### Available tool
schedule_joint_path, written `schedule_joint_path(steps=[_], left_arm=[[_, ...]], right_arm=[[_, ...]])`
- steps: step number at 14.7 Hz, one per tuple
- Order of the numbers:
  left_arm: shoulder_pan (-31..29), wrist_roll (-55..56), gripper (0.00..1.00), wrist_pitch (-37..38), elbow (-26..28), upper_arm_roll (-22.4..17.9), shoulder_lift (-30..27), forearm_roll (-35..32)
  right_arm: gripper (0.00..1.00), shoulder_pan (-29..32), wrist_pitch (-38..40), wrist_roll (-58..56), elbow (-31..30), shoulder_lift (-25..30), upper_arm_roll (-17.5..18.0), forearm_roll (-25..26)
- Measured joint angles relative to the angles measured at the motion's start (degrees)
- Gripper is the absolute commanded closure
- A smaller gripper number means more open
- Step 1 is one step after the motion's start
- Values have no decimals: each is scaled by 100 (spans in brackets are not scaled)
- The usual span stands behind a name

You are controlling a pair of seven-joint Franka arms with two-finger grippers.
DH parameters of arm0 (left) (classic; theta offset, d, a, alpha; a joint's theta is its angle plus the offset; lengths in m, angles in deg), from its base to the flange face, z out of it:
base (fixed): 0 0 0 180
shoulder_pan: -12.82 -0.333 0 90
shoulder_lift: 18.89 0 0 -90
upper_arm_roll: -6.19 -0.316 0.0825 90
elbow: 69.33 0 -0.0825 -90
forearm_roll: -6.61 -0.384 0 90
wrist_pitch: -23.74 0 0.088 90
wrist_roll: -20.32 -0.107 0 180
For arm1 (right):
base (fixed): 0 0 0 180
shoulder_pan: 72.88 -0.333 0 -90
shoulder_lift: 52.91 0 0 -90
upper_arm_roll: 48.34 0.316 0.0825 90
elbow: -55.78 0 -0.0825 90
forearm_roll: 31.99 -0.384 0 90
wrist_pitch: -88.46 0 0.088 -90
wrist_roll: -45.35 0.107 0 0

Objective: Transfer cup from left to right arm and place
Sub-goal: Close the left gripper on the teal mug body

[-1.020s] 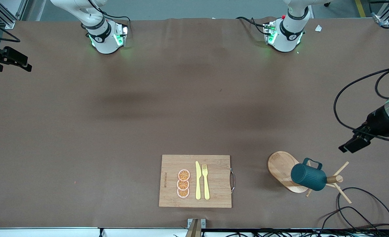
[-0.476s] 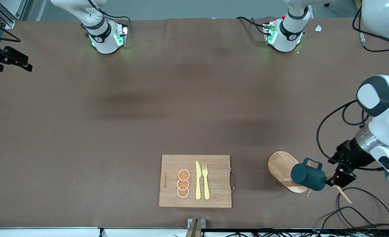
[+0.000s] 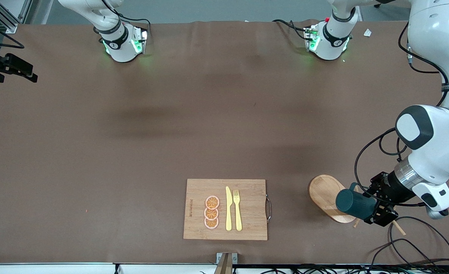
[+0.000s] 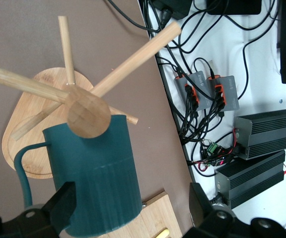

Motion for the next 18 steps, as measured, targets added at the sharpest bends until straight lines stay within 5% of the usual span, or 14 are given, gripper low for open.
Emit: schedule_joint_path(steps=[18], left_arm=[[-2,563,0,393,3,2,260,10]], right_arm=[[0,0,19,0,0,0,-2,0]])
